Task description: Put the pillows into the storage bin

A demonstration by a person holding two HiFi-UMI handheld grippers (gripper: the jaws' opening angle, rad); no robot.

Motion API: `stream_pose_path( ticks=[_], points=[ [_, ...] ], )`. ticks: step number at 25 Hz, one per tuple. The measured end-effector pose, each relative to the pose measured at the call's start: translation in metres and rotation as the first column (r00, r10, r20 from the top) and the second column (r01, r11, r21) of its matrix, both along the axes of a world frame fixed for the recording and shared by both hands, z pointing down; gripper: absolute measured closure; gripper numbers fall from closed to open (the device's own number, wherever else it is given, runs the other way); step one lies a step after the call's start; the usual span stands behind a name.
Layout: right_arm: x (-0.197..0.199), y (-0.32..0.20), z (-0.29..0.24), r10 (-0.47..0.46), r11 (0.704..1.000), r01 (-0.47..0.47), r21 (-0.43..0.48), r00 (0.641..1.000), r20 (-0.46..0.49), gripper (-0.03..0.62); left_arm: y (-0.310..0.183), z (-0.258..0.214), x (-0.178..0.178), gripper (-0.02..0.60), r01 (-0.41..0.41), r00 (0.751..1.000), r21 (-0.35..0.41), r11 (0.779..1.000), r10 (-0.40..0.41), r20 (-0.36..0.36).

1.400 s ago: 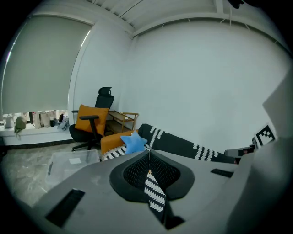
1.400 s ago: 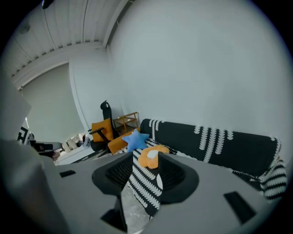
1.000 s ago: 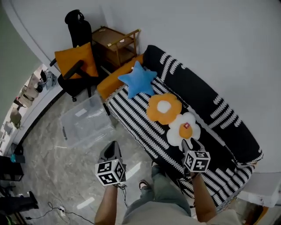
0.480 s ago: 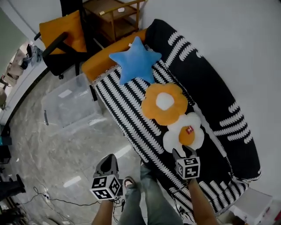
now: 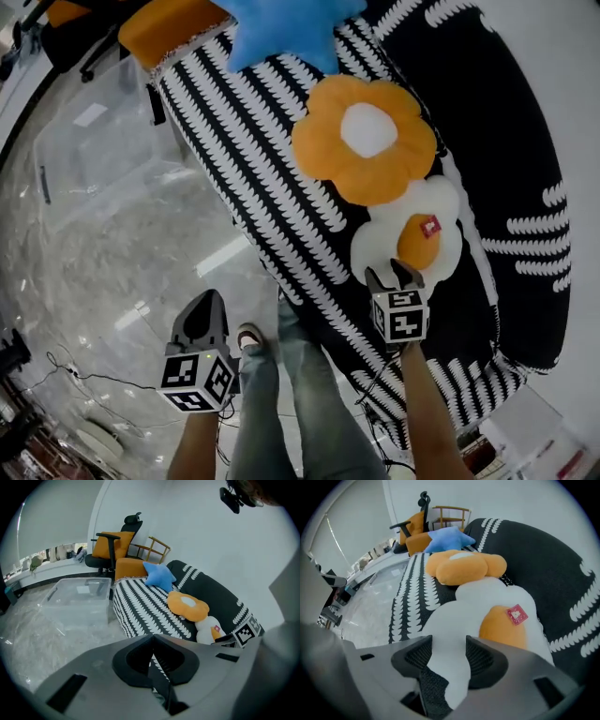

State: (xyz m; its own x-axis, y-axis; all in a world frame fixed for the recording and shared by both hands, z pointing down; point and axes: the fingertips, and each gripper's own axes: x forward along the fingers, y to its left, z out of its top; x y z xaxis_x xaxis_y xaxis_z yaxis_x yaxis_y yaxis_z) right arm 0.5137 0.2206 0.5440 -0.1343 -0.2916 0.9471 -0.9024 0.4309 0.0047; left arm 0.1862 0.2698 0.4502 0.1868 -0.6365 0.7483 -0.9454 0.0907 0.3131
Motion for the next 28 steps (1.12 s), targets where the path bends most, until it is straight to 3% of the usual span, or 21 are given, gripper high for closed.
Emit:
stream_pose_path(
  ticks=[11,16,19,28],
  points=[
    [-0.001,0.0,0.029,-0.032,0.998,0.028,-0.054,0.996,-0.079,0.412,0.004,0.016,-0.01,0.571,-0.013,1.0,-0.032,0.999,0.012,-0.011],
    [0.01,0.005,0.028,-0.032,0.996,0.024,-0.081,0.994,-0.102,0.521,0.001,0.007,-0.007,0.569,0.005,1.0,-0.004,1.0,-0.005,-0.027],
    [0.015,0.004,0.022,-0.006,0.998,-0.001,-0.062,0.994,-0.105,0.576,0.003,0.004,-0.003,0.571,0.001,1.0,0.007,1.0,-0.001,-0.029],
    [0.043,0.015,-0.041,0.09,0.996,-0.086,0.036,0.989,-0.118,0.582,0.012,-0.031,0.022,0.571,-0.037,0.998,0.039,0.999,0.039,-0.054]
  ],
)
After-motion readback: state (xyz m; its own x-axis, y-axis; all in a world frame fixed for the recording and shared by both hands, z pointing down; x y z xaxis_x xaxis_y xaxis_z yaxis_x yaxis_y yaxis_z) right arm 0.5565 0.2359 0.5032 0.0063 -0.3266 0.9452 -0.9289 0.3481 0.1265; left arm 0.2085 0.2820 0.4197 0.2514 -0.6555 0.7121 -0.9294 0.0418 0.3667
